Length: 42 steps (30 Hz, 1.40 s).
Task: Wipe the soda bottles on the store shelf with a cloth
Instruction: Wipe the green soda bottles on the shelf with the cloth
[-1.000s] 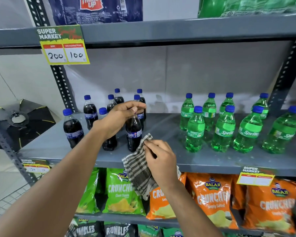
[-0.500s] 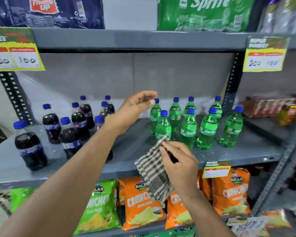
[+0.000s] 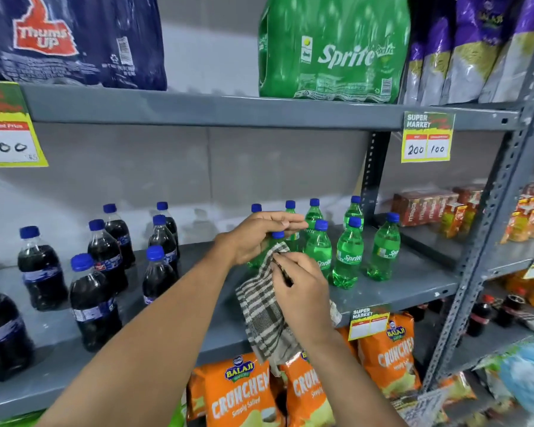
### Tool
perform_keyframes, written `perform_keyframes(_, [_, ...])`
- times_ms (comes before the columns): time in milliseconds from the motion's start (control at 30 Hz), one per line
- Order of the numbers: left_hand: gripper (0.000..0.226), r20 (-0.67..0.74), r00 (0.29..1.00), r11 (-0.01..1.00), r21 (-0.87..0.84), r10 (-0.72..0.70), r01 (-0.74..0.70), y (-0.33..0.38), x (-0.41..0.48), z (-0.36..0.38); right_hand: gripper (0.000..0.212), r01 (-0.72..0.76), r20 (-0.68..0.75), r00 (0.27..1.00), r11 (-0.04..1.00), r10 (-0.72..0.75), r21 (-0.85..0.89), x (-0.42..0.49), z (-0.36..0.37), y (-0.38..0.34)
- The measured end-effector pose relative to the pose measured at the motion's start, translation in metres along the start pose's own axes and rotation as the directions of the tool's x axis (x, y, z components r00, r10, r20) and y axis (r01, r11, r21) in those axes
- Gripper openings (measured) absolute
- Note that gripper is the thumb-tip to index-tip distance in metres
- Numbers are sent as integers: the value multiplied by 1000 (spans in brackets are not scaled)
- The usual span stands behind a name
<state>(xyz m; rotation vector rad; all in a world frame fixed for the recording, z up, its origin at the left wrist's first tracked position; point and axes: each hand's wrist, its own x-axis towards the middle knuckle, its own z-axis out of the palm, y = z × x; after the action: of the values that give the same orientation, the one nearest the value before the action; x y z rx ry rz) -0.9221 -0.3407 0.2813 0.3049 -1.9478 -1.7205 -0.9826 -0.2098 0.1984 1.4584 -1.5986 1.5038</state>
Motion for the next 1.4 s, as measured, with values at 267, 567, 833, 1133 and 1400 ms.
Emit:
perform_keyframes(267, [37,14,1000,997,-71,27,-26,-6,0,-3,19,-39,25,999,994,42,-103,-14,7,6])
perform_keyframes(567, [37,-4,1000,996,-89,31,-31,-9,3,-5,18,-138,140,979,989,145,-54,-34,2,9])
perform_keyframes(833, [37,57,998,993,-121,-4,11,-8,5,-5,23,-81,40,996,996,82,-30,6,2,0])
perform_keyframes(1133, [37,24,1000,995,-96,14,-12,-11,8,-5,18,-56,180,981,992,75,-110,-54,10,35])
perform_keyframes(1400, [37,49,999,994,-105,23,-17,-13,10,-7,21,73,108,992,991,-61,-113,-18,16,20])
